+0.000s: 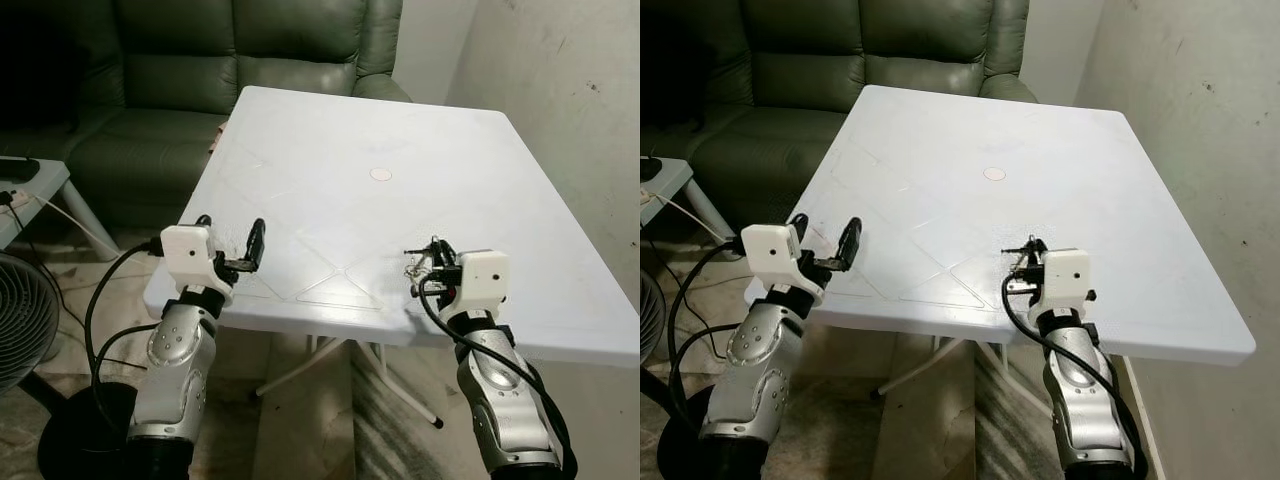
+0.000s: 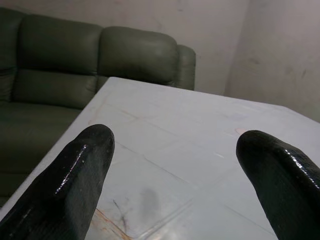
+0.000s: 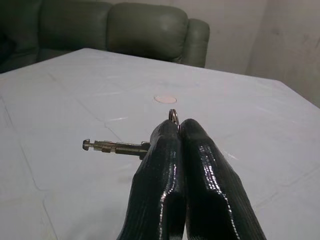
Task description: Hang keys on a hook
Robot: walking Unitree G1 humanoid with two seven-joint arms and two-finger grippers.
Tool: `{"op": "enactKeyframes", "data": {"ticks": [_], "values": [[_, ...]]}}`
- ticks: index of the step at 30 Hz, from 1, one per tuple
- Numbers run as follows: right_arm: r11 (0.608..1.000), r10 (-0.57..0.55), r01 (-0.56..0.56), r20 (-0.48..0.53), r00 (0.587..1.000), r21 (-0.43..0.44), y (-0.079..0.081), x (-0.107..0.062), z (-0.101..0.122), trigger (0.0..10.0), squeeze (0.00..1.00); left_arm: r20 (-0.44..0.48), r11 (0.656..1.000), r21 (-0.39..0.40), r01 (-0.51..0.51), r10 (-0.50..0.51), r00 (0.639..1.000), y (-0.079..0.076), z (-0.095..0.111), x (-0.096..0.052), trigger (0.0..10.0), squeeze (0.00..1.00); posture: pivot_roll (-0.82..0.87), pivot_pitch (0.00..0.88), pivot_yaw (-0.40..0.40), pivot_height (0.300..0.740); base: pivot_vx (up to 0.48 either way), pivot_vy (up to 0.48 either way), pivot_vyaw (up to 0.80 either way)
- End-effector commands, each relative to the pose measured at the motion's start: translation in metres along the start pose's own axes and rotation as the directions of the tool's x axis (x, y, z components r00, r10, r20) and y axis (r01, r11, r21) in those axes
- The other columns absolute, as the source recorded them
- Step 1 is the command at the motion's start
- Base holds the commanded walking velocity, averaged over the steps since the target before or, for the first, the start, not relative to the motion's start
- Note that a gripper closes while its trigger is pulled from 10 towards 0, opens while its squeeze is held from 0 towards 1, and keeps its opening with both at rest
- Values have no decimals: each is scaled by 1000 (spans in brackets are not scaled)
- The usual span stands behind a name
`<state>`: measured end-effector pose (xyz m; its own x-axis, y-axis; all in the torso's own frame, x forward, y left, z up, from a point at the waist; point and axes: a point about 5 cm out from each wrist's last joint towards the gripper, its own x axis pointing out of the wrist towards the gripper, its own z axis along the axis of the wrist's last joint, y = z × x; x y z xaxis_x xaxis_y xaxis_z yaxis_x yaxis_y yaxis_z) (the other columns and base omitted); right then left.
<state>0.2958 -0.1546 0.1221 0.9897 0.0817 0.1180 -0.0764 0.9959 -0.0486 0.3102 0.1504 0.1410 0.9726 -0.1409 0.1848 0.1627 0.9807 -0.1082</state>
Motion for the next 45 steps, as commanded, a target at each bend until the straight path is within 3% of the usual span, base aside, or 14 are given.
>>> {"op": "enactKeyframes", "data": {"ticks": [1, 13, 35, 45], "values": [[1000, -9, 9, 14, 1000, 6, -1, 7, 5, 10000, 0, 6, 1000, 19, -15, 14, 1000, 3, 3, 6, 10000, 0, -23, 0, -17, 740, 0, 0, 0], [999, -45, 44, -37, 998, -8, 0, 11, 0, 10000, 0, -6, 998, 33, -45, 45, 999, 7, 2, 14, 10000, 0, -27, 0, -5, 740, 0, 0, 0], [1000, -28, 27, -55, 998, -16, 6, 7, -4, 10000, 0, -48, 999, 16, -50, 51, 998, 5, -5, 10, 10000, 0, -16, 0, -4, 740, 0, 43, -737], [1000, -20, 19, -57, 998, -21, 7, 8, -3, 10000, 0, -37, 997, 51, -50, 52, 998, 4, -3, 11, 10000, 0, -9, 0, -13, 740, 0, 142, -756]]}}
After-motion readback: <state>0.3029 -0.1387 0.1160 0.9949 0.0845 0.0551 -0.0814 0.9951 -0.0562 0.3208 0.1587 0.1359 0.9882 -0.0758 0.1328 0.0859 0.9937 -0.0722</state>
